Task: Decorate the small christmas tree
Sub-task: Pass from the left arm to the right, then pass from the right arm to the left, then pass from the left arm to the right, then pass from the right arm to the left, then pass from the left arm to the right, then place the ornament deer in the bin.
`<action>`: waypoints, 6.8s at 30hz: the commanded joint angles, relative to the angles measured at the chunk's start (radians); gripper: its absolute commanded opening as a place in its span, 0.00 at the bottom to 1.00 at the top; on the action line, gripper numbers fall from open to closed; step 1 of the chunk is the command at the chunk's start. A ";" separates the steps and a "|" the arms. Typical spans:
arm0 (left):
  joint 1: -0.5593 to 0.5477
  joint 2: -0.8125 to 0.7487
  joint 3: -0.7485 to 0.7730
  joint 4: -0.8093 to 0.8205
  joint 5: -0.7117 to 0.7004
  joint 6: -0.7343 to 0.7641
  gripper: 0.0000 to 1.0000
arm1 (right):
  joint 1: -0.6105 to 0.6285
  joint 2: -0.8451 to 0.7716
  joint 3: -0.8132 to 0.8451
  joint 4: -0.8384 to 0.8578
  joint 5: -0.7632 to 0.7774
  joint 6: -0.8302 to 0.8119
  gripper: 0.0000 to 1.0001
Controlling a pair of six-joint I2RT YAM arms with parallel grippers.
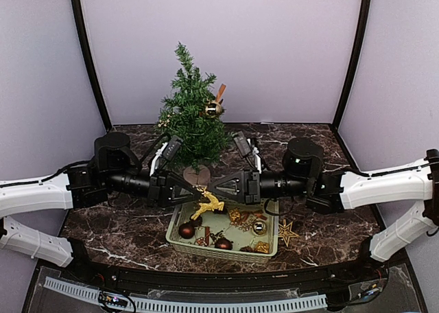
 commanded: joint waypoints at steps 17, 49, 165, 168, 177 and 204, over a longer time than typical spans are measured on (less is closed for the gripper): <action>-0.001 0.068 0.036 0.150 0.047 -0.042 0.52 | 0.001 -0.061 -0.002 -0.008 0.099 -0.059 0.00; -0.004 0.098 0.102 0.017 0.216 0.051 0.00 | -0.048 -0.064 -0.088 0.185 -0.078 0.094 0.82; -0.020 0.012 -0.050 0.239 -0.088 -0.071 0.00 | 0.079 -0.040 -0.011 -0.031 0.187 -0.115 0.12; -0.021 0.019 -0.055 0.288 -0.060 -0.085 0.00 | 0.079 -0.020 0.004 0.011 0.190 -0.117 0.23; -0.020 0.025 -0.085 0.413 -0.068 -0.152 0.00 | 0.081 0.059 0.044 0.088 0.150 -0.113 0.12; -0.018 -0.077 -0.015 -0.037 -0.031 -0.228 0.66 | 0.081 -0.007 0.196 -0.433 -0.032 -0.161 0.00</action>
